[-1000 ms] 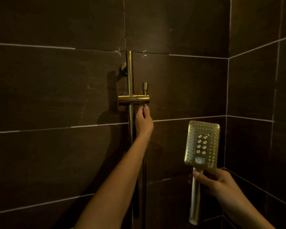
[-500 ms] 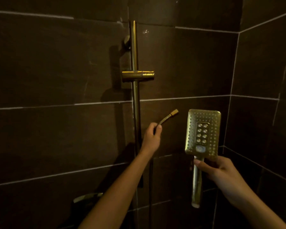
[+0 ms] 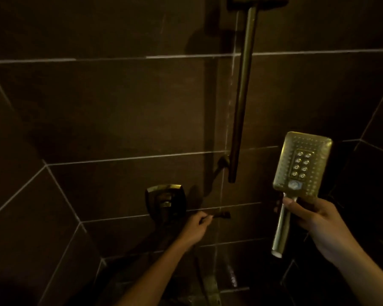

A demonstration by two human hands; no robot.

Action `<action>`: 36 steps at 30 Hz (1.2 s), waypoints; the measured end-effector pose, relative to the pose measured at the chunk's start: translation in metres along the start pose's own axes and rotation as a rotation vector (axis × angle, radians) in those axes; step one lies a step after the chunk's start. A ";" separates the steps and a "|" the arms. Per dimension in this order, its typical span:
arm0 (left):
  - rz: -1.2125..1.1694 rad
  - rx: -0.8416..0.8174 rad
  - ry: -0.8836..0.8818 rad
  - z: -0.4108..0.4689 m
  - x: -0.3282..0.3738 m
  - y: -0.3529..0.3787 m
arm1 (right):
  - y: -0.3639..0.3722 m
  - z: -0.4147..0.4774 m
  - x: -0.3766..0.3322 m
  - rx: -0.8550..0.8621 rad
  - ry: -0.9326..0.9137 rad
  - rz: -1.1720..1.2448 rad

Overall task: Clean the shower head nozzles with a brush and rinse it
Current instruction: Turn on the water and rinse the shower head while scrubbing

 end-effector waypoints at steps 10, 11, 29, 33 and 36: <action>0.173 0.204 -0.289 0.046 -0.140 -0.069 | 0.038 -0.005 0.052 0.100 0.152 -0.036; 0.170 0.220 -0.290 0.053 -0.150 -0.075 | 0.038 -0.005 0.056 0.117 0.154 -0.048; 0.069 0.070 -0.291 0.073 -0.137 -0.093 | 0.040 -0.018 0.075 0.228 0.269 -0.035; 0.088 0.085 -0.301 0.068 -0.137 -0.088 | 0.042 -0.016 0.081 0.235 0.280 0.000; 0.074 0.092 -0.288 0.065 -0.134 -0.089 | 0.043 -0.016 0.087 0.236 0.274 0.012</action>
Point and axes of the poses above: each hand's wrist, its own z-axis towards the middle knuckle, its own y-axis out of the palm, x = y × z, the point moved 2 cm from there along z, towards the middle knuckle, and after that the axes turned 1 degree about x, right-handed, at the moved point
